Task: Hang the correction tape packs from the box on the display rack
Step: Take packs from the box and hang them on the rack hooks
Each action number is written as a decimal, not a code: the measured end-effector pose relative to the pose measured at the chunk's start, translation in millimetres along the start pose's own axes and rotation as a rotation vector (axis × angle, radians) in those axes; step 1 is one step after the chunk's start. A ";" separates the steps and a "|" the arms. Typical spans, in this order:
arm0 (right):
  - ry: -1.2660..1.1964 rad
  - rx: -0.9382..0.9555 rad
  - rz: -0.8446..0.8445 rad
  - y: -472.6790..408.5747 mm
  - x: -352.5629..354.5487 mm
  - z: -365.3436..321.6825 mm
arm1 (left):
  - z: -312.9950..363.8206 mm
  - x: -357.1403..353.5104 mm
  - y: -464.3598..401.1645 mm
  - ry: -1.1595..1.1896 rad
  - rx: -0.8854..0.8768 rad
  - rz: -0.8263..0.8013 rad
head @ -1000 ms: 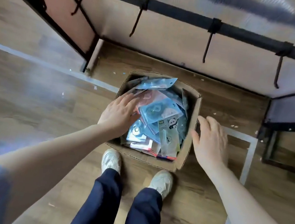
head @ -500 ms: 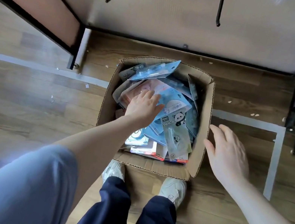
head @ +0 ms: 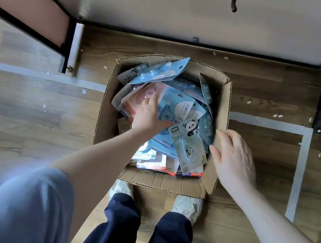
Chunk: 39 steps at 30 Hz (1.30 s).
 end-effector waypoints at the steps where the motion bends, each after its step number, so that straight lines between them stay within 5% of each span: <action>1: -0.008 0.007 0.009 -4.1 0.4 -2.6 | -1.2 -1.9 -3.2 0.036 0.026 -0.031; 11: 0.093 0.126 -0.144 -28.7 -17.4 -34.4 | -19.6 -3.9 1.0 0.475 0.260 -0.199; 16: -0.001 -0.018 -0.276 -38.4 -38.7 -35.5 | -55.6 1.1 2.8 0.699 0.400 -0.220; 26: -0.042 -0.135 -0.180 -46.5 -51.1 -33.6 | -81.2 12.4 7.9 0.822 0.347 -0.335; 39: -0.348 -0.182 -0.244 -40.1 -15.6 -32.5 | -66.0 53.6 17.8 0.890 0.332 -0.291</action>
Point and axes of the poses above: each hand's wrist, its own y-axis away from the middle knuckle, its own x-axis out of the back of the hand, z = x × y, the point moved 6 cm from there along -y, towards the middle knuckle, and after that the axes turned 9 degrees about z, right-handed, at the moved point
